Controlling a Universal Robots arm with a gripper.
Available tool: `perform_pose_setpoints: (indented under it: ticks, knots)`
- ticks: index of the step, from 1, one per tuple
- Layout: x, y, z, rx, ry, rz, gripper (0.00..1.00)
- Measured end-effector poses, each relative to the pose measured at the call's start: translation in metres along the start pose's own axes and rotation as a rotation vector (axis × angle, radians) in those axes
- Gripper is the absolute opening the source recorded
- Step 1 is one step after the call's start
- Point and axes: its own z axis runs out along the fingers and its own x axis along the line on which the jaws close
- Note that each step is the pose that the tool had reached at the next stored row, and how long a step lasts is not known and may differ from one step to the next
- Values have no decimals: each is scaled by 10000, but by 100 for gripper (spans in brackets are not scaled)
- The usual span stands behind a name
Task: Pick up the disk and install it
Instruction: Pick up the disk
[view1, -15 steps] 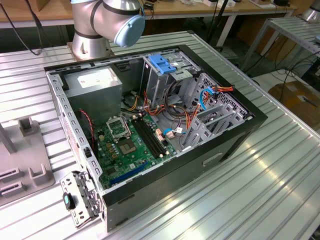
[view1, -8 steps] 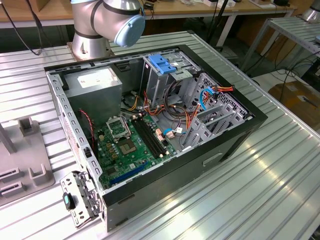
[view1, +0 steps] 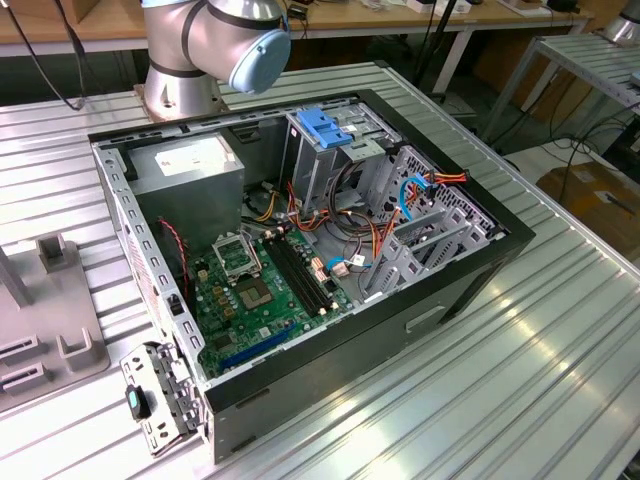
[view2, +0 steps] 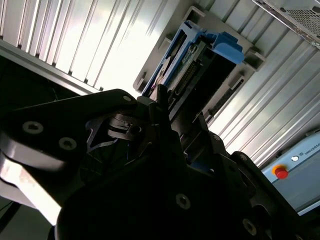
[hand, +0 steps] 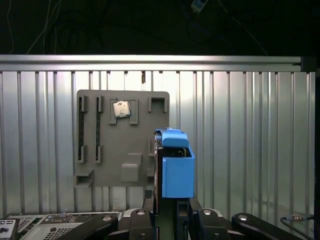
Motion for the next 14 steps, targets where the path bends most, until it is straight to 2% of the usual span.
perform_pose_setpoints:
  ticks: [4, 10, 14]
  knots:
    - [-1, -57, 0, -1, 1, 0, 35]
    - [-1, -63, 0, 0, 0, 0, 35]
    - [-1, -93, 0, -1, 1, -1, 35]
